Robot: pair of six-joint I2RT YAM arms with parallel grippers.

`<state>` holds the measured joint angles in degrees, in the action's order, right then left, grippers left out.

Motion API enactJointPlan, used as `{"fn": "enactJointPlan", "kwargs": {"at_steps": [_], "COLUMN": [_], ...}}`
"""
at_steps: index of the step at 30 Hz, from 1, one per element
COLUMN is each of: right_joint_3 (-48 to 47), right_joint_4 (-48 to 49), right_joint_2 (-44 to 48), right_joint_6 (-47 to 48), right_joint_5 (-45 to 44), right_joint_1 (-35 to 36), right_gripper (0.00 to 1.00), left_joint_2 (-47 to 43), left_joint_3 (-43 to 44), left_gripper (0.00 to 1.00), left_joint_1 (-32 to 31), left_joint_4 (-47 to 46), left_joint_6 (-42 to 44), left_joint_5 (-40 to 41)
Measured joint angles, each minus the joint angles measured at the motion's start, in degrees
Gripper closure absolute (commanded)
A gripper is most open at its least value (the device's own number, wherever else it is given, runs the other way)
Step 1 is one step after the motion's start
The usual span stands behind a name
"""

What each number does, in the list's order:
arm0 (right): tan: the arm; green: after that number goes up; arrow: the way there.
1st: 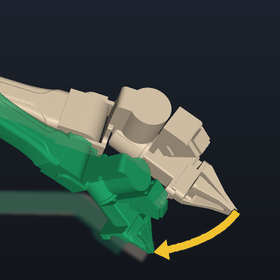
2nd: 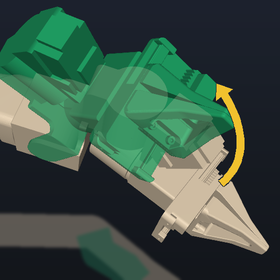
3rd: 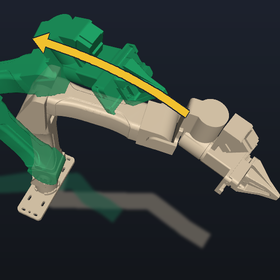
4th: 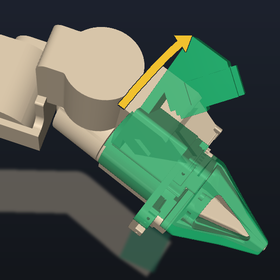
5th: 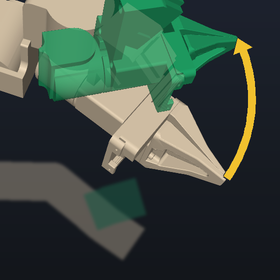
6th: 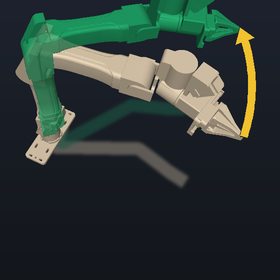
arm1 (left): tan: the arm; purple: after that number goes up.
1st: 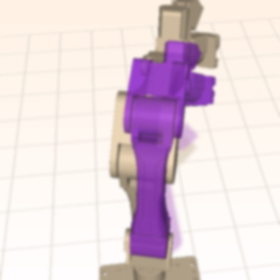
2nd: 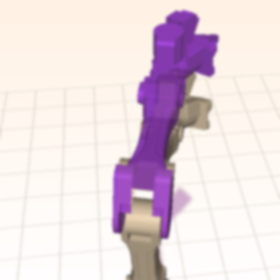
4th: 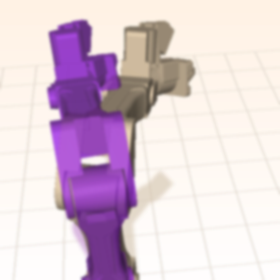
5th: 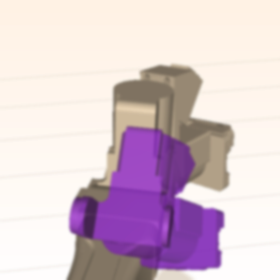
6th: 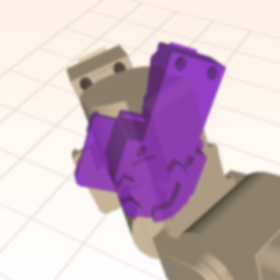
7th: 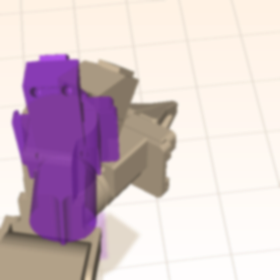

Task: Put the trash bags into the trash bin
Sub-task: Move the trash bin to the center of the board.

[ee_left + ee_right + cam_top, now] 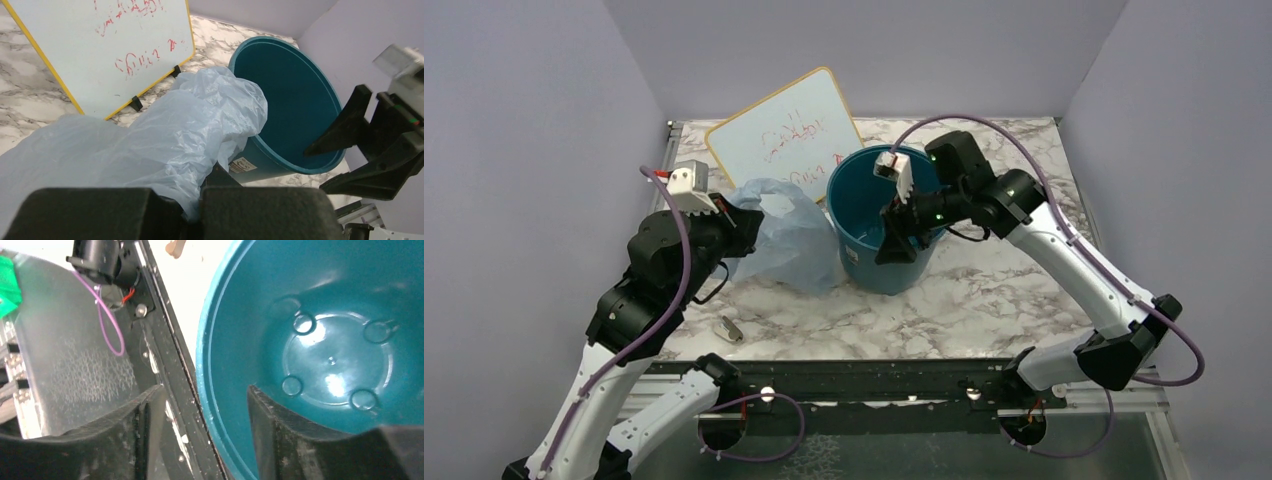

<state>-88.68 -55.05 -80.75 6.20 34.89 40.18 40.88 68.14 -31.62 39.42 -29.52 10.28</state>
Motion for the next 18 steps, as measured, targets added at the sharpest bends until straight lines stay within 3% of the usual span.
{"fn": "enactJointPlan", "kwargs": {"at_steps": [2, 9, 14, 18], "right_joint_3": [-2.5, -4.3, 10.2, 20.0], "right_joint_4": [0.1, 3.7, 15.3, 19.0], "right_joint_2": [0.3, 5.1, 18.0, 27.2], "right_joint_6": [-0.8, -5.4, -10.8, -14.5], "right_joint_5": [-1.3, -4.3, 0.5, 3.3], "right_joint_1": [0.0, 0.0, 0.0, 0.4], "right_gripper": [0.23, 0.22, 0.22, 0.23], "left_joint_2": [-0.6, -0.9, -1.0, -1.6], "left_joint_3": [0.0, 3.1, 5.2, 5.5], "left_gripper": [1.0, 1.0, 1.0, 1.0], "left_joint_1": [0.0, 0.0, 0.0, 0.0], "left_joint_4": [0.6, 4.7, 7.2, 7.7], "left_joint_6": [0.0, 0.1, -0.2, -1.7], "left_joint_5": [-0.1, -2.8, -8.3, -13.9]}}
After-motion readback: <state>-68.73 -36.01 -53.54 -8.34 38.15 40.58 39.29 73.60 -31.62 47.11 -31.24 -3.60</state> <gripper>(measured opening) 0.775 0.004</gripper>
